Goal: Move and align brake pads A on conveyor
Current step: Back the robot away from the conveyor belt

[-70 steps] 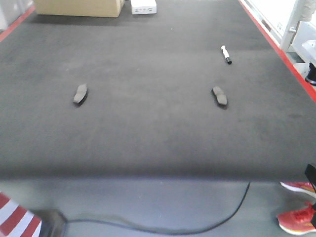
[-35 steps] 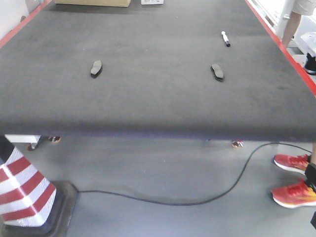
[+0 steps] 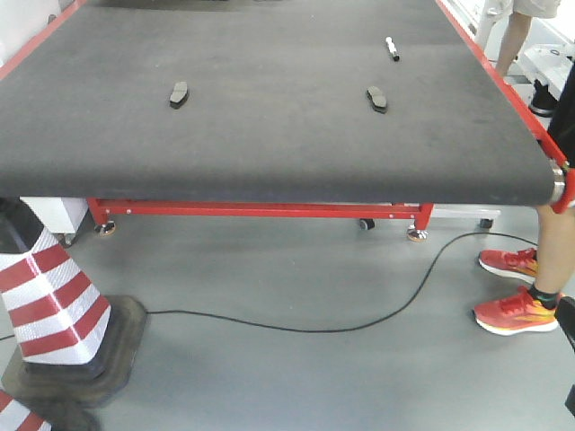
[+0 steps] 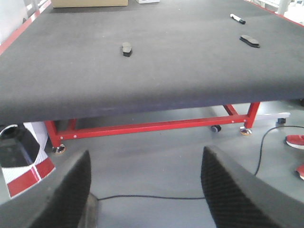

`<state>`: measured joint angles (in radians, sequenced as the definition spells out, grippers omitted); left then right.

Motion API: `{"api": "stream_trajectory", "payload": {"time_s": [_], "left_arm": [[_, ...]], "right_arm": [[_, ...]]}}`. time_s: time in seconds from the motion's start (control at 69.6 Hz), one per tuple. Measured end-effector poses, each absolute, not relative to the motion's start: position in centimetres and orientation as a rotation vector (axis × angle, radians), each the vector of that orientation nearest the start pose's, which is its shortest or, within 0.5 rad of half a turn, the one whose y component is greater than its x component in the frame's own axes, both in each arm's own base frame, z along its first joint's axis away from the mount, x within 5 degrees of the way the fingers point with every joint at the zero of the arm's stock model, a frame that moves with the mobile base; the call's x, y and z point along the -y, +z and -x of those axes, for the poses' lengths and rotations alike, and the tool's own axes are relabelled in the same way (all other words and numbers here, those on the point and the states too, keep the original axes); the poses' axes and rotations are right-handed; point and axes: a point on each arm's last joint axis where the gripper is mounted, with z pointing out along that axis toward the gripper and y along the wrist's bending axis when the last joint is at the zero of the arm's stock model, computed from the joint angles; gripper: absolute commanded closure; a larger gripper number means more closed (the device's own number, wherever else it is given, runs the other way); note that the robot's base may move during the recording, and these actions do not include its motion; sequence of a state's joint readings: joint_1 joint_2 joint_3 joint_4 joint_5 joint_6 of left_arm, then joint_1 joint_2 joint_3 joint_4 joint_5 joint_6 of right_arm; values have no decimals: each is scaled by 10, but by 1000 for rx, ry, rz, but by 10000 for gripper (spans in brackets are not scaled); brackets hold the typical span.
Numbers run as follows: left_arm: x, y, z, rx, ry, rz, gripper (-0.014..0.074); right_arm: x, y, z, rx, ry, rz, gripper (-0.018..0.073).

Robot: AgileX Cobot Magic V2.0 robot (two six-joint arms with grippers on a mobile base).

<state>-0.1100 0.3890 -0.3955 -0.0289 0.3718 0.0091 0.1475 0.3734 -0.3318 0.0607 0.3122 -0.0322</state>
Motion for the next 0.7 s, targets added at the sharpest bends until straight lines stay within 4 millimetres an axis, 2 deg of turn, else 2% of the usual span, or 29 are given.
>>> {"api": "stream_trajectory", "payload": {"time_s": [0.704], "left_arm": [[11,286,-88,-1853,-99,-93,105]], "right_arm": [[-15,271,-87,-1836,138,125,146]]}}
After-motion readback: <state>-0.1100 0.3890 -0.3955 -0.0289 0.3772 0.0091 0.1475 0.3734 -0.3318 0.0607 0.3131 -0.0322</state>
